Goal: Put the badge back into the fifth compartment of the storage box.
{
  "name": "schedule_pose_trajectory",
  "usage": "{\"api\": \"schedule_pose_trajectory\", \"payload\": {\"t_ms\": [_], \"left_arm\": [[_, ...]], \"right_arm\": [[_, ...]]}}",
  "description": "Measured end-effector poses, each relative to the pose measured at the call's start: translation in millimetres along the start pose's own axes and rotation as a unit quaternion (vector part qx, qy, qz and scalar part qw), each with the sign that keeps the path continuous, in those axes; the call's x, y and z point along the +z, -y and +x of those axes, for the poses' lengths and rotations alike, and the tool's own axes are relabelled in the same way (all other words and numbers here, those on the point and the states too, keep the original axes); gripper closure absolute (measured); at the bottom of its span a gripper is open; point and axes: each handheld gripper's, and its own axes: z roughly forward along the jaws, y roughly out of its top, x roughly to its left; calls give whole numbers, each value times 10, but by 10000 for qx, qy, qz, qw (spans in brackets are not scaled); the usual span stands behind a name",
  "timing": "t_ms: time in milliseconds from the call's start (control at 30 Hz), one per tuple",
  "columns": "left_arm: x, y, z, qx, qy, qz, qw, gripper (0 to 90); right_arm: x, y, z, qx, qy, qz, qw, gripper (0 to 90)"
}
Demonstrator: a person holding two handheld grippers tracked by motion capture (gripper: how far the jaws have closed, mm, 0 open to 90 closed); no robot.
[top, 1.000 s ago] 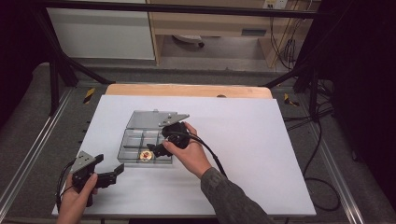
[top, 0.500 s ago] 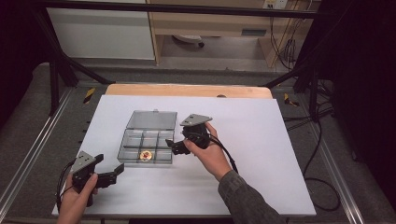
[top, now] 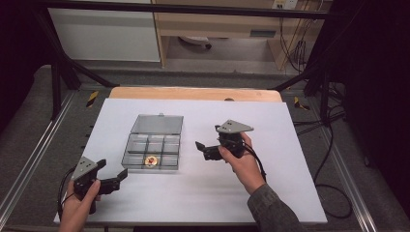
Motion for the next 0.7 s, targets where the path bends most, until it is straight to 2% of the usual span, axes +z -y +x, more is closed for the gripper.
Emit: {"api": "schedule_pose_trajectory", "payload": {"t_ms": [300,500,700], "left_arm": [[3,6,-20,15,7,18,10000,66],[-5,-7,-44,25,65,-79,9999,66],[-6,-2,-55,1,70,-58,10000,66]], "right_arm": [[-337,169,-239,239,193,-186,9994,54],[-580,321,-361,453,328,-292,9980,53],[-802,442,-458,503,544,-393,9965,50]]}}
